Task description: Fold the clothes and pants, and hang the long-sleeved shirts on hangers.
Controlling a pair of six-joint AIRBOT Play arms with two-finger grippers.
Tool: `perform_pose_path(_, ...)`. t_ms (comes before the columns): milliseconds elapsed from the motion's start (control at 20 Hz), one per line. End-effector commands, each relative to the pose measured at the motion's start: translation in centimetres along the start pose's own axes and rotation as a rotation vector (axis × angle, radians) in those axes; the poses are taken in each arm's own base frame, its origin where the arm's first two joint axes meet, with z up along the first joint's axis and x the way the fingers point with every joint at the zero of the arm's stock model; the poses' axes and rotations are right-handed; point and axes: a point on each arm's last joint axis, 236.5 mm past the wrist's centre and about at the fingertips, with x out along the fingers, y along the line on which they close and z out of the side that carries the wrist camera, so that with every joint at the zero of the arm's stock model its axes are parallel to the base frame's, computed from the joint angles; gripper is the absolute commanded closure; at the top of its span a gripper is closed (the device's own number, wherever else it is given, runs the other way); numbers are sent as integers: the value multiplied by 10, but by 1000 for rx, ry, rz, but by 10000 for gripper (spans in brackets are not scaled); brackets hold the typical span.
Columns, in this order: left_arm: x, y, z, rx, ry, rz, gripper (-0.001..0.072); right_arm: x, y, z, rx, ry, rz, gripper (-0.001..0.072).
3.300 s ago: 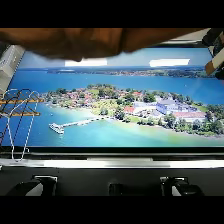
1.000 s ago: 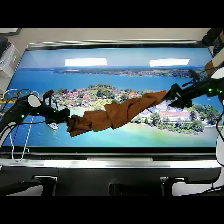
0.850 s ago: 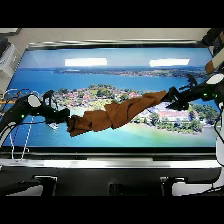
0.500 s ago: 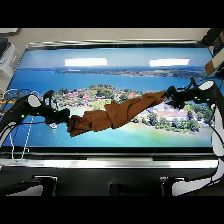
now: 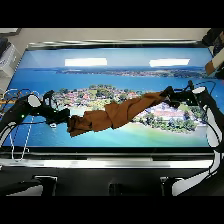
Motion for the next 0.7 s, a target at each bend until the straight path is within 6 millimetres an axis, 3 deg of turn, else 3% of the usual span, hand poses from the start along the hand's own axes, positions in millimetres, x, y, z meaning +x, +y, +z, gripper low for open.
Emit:
perform_pose_path(0,0,-1,1,-1,-2,-2,686,18,1,-8,-12,18,11,405)
perform_pose_path(100,0,-1,0,-1,-1,-3,686,22,10,-10,-45,12,25,554)
perform_pose_path(150,-1,0,0,-2,-1,-3,684,20,14,-8,-60,8,35,684)
perform_pose_path(200,-4,2,0,1,-1,-2,615,16,21,-6,-71,7,49,680)
perform_pose_path(300,-20,10,0,2,-11,-6,201,6,32,-1,-90,-20,64,680)
perform_pose_path(350,-33,18,0,3,-21,-8,84,-1,37,2,-103,-37,67,680)
perform_pose_path(500,-61,47,-15,-8,-64,-31,85,-12,46,0,-128,-35,74,680)
perform_pose_path(650,-50,54,-62,-112,-61,-144,86,-17,49,-9,-137,-4,79,680)
